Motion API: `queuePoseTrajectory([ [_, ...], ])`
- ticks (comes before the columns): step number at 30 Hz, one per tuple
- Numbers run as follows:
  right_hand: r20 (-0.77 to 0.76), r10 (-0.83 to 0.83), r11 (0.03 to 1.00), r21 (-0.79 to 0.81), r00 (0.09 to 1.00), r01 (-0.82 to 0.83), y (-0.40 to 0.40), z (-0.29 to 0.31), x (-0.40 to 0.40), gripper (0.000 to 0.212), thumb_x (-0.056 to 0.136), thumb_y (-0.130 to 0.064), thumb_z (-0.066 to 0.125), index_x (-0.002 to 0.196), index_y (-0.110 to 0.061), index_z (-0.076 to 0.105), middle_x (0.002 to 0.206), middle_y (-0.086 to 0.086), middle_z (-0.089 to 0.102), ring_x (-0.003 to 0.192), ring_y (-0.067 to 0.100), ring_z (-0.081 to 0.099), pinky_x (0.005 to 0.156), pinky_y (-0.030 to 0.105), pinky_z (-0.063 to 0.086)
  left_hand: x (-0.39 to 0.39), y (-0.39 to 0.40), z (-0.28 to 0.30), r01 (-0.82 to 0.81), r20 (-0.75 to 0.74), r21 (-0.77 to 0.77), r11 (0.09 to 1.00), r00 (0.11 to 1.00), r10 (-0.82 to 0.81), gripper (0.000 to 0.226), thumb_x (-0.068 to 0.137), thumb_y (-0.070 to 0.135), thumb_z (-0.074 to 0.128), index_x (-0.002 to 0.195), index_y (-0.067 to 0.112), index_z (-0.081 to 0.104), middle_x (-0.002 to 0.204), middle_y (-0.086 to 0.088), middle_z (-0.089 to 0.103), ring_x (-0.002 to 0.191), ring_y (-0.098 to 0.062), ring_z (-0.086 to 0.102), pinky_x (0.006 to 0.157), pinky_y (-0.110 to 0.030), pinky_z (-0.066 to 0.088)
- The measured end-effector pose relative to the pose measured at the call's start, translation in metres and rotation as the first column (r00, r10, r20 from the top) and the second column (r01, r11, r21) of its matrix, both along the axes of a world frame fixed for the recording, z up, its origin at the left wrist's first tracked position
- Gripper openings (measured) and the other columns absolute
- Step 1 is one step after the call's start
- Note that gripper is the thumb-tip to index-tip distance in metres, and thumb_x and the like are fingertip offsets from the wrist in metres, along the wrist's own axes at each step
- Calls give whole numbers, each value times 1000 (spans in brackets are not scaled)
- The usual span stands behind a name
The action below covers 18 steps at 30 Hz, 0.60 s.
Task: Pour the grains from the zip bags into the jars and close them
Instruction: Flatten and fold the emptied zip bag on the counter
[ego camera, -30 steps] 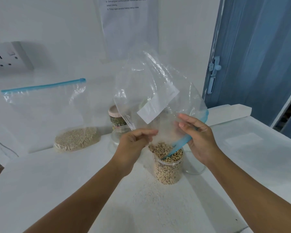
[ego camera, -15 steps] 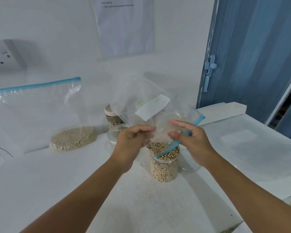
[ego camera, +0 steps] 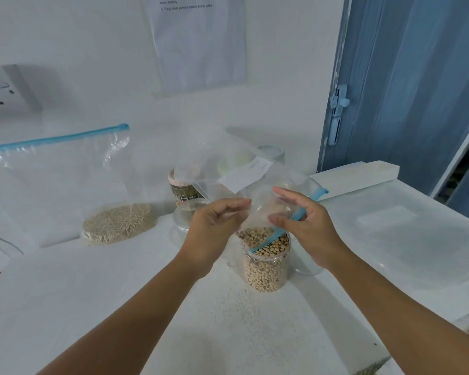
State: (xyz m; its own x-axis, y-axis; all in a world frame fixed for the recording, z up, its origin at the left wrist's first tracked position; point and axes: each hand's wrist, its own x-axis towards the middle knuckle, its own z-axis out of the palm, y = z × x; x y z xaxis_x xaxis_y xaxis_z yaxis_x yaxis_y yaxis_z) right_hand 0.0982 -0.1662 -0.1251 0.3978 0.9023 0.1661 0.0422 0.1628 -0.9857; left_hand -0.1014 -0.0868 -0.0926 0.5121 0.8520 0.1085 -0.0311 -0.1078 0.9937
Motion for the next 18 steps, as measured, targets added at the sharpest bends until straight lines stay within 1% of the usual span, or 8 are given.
queuePoseTrajectory([
  [3,-2,-23,1000,-1,1000,23,1,-1,-1,53,89,-14,80,130,-44,66,125,-19,66,108,2,66,84,19,59,-2,0,0,45,36,-85,995,998,-42,31,89,-4,75,113,15,77,115,-1,77,98,-20,74,87,-33,62],
  [6,11,-22,1000,14,1000,22,1,-2,-1,51,88,-15,80,127,-46,67,125,-18,66,106,-7,66,83,16,58,-3,0,1,32,33,-73,997,999,-30,34,85,-7,77,113,12,76,113,-3,78,94,-21,76,79,-27,60],
  [7,4,-16,1000,13,1000,16,2,-2,-1,52,87,-15,82,127,-44,67,127,-15,66,108,-3,67,85,20,59,-2,0,2,27,24,-54,998,999,-26,34,85,-7,77,114,12,76,111,-2,78,93,-19,76,78,-25,59],
  [9,-3,11,1000,7,1000,-11,3,-3,-2,60,82,-12,85,131,-41,67,133,-9,65,113,11,70,91,31,62,0,0,3,11,24,-30,1000,1000,-10,34,86,-9,76,114,11,75,107,-1,79,89,-15,75,75,-21,57],
  [11,12,37,999,6,999,-37,3,-4,-2,70,78,-7,87,135,-39,64,135,-7,63,110,16,73,92,35,62,2,0,5,0,39,-23,1000,999,1,33,88,-12,72,114,8,75,105,-2,80,86,-13,75,73,-19,56],
  [13,51,22,1000,-6,998,-22,4,-5,-1,70,79,-8,87,136,-40,63,133,-11,63,113,14,71,95,36,61,3,0,5,-1,48,-22,1000,999,2,31,89,-11,71,114,8,75,105,-2,79,88,-14,75,74,-20,57],
  [15,79,-12,1000,-19,997,14,4,-5,0,65,82,-12,86,135,-43,64,130,-16,64,120,11,64,99,36,59,3,0,3,4,48,-17,1000,999,-4,31,90,-9,72,114,11,75,106,-2,79,94,-18,75,77,-22,58],
  [18,92,-37,999,-21,995,39,4,-6,1,58,86,-15,83,130,-47,64,125,-25,61,120,6,59,95,28,59,1,1,1,39,44,-24,999,998,-38,32,91,-6,73,116,14,74,109,0,79,97,-18,75,78,-24,58],
])
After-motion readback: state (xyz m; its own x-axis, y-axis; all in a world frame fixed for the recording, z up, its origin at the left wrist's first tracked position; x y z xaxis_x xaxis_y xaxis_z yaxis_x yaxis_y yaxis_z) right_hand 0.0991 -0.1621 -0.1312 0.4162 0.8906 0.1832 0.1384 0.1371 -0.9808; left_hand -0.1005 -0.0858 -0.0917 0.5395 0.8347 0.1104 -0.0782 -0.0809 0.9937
